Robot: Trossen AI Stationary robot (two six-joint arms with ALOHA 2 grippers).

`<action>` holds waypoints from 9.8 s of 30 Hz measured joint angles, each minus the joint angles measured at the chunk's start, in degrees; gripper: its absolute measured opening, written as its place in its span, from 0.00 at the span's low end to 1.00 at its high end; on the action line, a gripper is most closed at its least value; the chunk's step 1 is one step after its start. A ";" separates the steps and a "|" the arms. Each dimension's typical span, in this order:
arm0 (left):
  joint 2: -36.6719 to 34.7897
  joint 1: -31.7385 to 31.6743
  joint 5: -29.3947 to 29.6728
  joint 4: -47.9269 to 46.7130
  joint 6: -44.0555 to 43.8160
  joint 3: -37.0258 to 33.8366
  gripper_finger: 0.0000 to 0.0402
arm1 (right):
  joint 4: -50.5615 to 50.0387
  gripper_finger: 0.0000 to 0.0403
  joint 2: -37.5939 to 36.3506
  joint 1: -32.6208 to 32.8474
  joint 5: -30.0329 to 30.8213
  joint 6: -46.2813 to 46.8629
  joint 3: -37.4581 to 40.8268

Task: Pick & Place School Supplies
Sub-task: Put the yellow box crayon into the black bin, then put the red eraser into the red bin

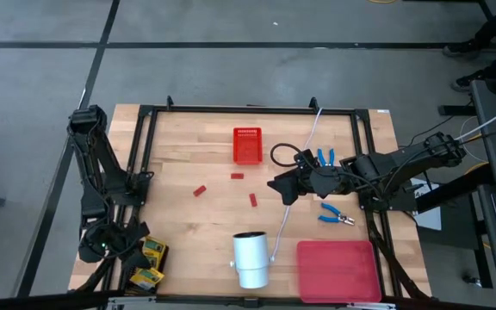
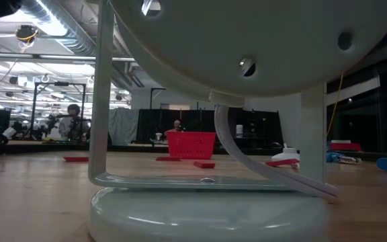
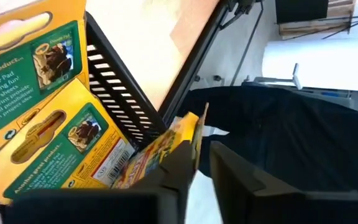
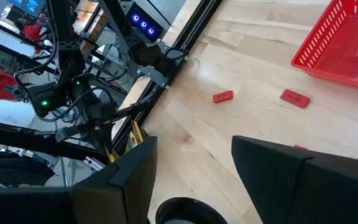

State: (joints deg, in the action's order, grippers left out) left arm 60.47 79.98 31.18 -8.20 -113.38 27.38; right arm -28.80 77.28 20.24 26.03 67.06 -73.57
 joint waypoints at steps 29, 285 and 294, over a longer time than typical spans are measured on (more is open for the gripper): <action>-17.79 -9.12 4.54 -29.01 17.88 -0.04 0.38 | 0.03 0.53 -0.02 -0.05 0.57 -0.33 -0.01; 35.19 -90.03 -42.07 6.71 113.07 20.48 0.04 | 0.76 0.53 -3.06 6.50 14.49 -6.18 0.01; 23.42 -95.85 -28.36 12.90 108.25 20.77 0.04 | 0.85 0.53 -3.05 6.50 17.07 -7.11 0.01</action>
State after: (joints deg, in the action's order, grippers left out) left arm 83.89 -15.87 2.81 4.70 -5.13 48.14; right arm -27.95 74.22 26.74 43.10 59.94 -73.56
